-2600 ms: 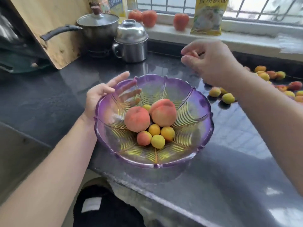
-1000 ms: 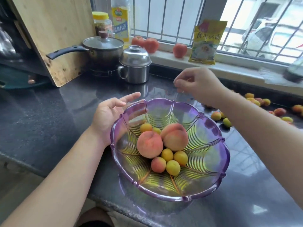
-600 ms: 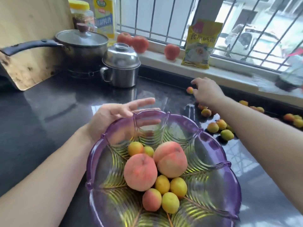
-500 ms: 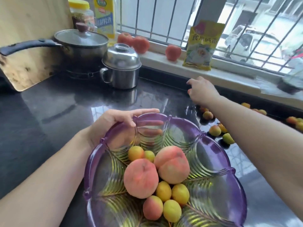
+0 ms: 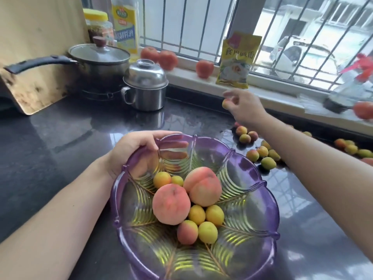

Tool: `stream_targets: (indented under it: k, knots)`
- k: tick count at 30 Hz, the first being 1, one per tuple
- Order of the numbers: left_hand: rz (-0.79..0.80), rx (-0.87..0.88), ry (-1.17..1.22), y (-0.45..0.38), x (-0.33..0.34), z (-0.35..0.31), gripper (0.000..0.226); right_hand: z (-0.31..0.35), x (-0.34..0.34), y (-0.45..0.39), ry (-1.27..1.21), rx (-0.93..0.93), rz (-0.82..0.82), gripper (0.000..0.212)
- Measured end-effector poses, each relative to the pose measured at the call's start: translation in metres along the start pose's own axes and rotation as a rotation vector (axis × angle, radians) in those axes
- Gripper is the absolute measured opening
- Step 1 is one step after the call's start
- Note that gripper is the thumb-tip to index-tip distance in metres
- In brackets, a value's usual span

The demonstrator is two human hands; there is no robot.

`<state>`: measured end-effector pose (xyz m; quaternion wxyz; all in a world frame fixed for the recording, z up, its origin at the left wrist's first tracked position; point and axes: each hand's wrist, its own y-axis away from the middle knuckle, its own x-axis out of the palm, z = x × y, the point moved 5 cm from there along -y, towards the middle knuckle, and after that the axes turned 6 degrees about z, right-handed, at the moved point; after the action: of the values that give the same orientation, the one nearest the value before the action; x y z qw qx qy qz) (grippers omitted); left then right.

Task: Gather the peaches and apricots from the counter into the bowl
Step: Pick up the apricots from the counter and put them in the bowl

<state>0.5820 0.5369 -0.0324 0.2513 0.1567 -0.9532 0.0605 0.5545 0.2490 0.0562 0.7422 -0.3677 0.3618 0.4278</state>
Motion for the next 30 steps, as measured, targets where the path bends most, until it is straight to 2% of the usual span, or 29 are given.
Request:
stream_targets:
  k: [2, 4, 7, 11, 15, 19, 23, 30]
  knots:
    - [-0.092, 0.023, -0.011, 0.005, 0.006, 0.0, 0.071, 0.029, -0.018, 0.033, -0.328, 0.011, 0.035, 0.026]
    - [-0.163, 0.069, -0.002, 0.011, 0.011, 0.002, 0.073, 0.056, -0.031, 0.068, -0.572, 0.031, 0.159, 0.023]
    - [-0.275, 0.094, 0.007, 0.027, 0.014, 0.009, 0.075, 0.084, -0.032, 0.11, -0.738, 0.045, 0.401, 0.025]
    - [-0.358, 0.056, 0.056, 0.047, 0.023, 0.021, 0.066, 0.111, -0.008, 0.138, -0.605, -0.037, 0.516, 0.02]
    - [-0.506, 0.178, 0.133, 0.06, 0.026, 0.023, 0.049, 0.124, 0.03, 0.139, -0.182, -0.145, 0.524, 0.023]
    - [-0.585, 0.192, 0.073, 0.067, 0.028, 0.026, 0.043, 0.123, 0.064, 0.14, 0.001, -0.193, 0.563, 0.025]
    - [-0.59, 0.188, 0.04, 0.068, 0.026, 0.026, 0.049, 0.121, 0.069, 0.137, 0.038, -0.22, 0.525, 0.026]
    - [-0.579, 0.214, 0.017, 0.066, 0.022, 0.028, 0.051, 0.115, 0.069, 0.134, -0.038, -0.177, 0.571, 0.025]
